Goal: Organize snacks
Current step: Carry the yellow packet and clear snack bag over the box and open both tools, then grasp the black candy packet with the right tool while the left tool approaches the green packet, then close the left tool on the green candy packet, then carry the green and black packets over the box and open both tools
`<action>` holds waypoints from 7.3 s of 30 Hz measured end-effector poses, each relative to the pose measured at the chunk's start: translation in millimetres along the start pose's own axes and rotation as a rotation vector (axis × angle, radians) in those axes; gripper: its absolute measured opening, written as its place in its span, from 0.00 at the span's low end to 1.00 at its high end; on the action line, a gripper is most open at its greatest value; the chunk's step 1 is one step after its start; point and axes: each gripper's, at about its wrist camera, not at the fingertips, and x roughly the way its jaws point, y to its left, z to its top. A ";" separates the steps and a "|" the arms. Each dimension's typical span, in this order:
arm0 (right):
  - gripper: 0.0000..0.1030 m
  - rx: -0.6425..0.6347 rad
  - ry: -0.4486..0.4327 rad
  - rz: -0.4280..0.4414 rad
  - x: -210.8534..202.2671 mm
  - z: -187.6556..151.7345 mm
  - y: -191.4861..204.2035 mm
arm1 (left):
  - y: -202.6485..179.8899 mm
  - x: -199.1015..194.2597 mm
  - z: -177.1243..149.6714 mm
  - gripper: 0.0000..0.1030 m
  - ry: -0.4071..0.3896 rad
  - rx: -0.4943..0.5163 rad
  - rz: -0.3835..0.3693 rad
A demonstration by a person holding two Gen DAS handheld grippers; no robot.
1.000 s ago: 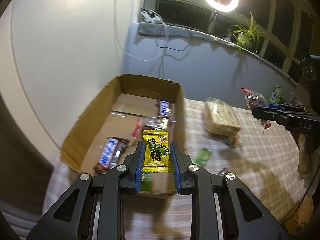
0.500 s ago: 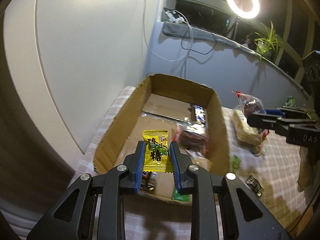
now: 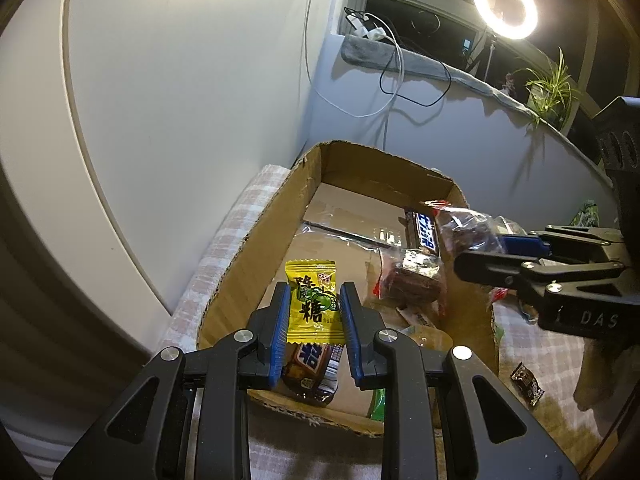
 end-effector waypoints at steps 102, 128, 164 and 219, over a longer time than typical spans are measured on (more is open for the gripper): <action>0.26 0.065 0.111 -0.138 -55.3 -162.8 -76.7 | -177.8 57.3 -50.8 0.22 0.184 0.428 -0.210; 0.26 0.084 0.068 -0.091 -71.6 -180.4 -96.2 | -187.2 68.4 -46.5 0.44 0.255 0.449 -0.158; 0.25 0.112 0.056 -0.077 -73.3 -183.0 -107.9 | -188.8 33.6 -73.6 0.25 0.200 0.521 -0.143; 0.24 0.030 -0.097 -0.074 -107.2 -101.9 -65.4 | -100.6 -20.3 -26.5 0.04 0.027 0.241 -0.183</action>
